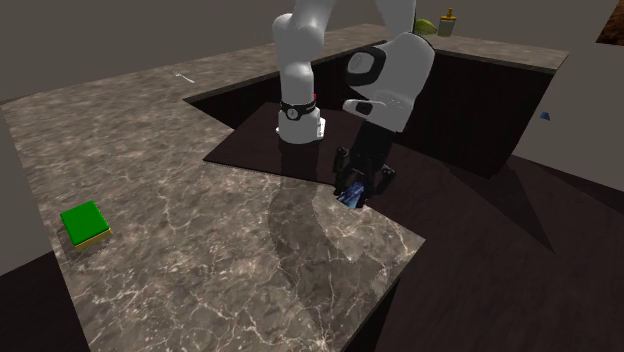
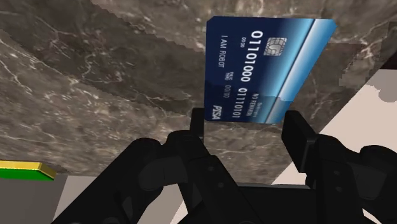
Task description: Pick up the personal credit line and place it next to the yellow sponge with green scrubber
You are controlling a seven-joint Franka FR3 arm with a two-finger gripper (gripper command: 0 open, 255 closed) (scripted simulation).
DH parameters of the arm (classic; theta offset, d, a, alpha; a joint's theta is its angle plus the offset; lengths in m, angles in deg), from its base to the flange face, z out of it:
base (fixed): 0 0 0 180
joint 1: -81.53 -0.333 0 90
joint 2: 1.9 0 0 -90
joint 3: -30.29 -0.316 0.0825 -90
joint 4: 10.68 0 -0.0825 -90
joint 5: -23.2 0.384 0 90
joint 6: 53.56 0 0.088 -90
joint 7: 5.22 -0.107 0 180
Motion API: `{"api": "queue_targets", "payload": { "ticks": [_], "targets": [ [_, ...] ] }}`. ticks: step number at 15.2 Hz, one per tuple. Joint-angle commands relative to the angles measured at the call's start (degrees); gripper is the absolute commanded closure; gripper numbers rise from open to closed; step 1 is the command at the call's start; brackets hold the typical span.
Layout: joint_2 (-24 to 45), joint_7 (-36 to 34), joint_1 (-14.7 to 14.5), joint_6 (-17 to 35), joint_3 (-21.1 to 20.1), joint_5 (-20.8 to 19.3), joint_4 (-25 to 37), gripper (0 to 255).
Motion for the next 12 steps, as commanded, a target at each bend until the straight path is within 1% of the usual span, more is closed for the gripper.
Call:
{"api": "queue_targets", "payload": {
  "ticks": [1, 4, 7, 10, 12],
  "targets": [
    [0.7, 1.3, -1.0, 1.9, 2.6, -0.6, -2.5, 255],
    [1.8, 4.2, -1.0, 6.2, 6.5, -1.7, -7.0, 255],
    [3.0, 7.5, 0.1, 10.7, 10.0, -3.2, -11.0, 255],
    [4.2, 11.1, 2.7, 15.4, 13.1, -5.0, -14.2, 255],
    [5.1, 13.6, 5.4, 18.5, 14.8, -6.5, -16.0, 255]
  ]
}}
